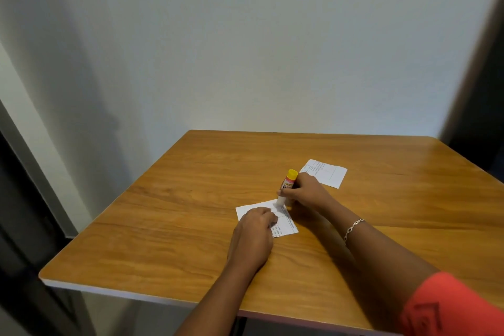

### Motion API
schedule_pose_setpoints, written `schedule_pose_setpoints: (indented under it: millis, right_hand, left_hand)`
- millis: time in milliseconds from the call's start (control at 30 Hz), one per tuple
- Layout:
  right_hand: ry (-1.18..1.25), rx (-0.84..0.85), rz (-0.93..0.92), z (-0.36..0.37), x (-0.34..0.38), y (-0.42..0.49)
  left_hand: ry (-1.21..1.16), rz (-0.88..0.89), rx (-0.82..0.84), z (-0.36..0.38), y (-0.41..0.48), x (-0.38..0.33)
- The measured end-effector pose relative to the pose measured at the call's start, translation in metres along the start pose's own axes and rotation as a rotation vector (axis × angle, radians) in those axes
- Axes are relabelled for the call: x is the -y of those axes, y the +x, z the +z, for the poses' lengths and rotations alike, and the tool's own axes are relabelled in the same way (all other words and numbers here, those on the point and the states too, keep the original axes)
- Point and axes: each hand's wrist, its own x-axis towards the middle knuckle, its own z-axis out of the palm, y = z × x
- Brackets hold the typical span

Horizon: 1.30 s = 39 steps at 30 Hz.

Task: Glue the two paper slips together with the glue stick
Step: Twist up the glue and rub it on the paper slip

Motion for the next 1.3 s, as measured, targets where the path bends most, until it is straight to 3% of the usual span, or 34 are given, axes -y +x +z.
schedule_pose_setpoints:
  millis: [867, 933, 1133, 1300]
  right_hand:
    - [0.0, -0.005, -0.063, -0.006, -0.002, -0.056]
    - [0.054, -0.016, -0.034, -0.007, -0.003, -0.058]
    - [0.251, -0.079, 0.033, -0.013, -0.002, -0.058]
    - [0.225, -0.133, 0.094, -0.014, -0.002, -0.049]
  left_hand:
    - [0.02, 0.0, 0.003, -0.002, 0.0, -0.001]
    - [0.03, -0.008, 0.037, -0.005, 0.002, 0.0]
    - [0.172, 0.0, 0.352, -0.023, 0.017, 0.006]
    - [0.223, -0.101, 0.288, -0.025, 0.02, 0.0]
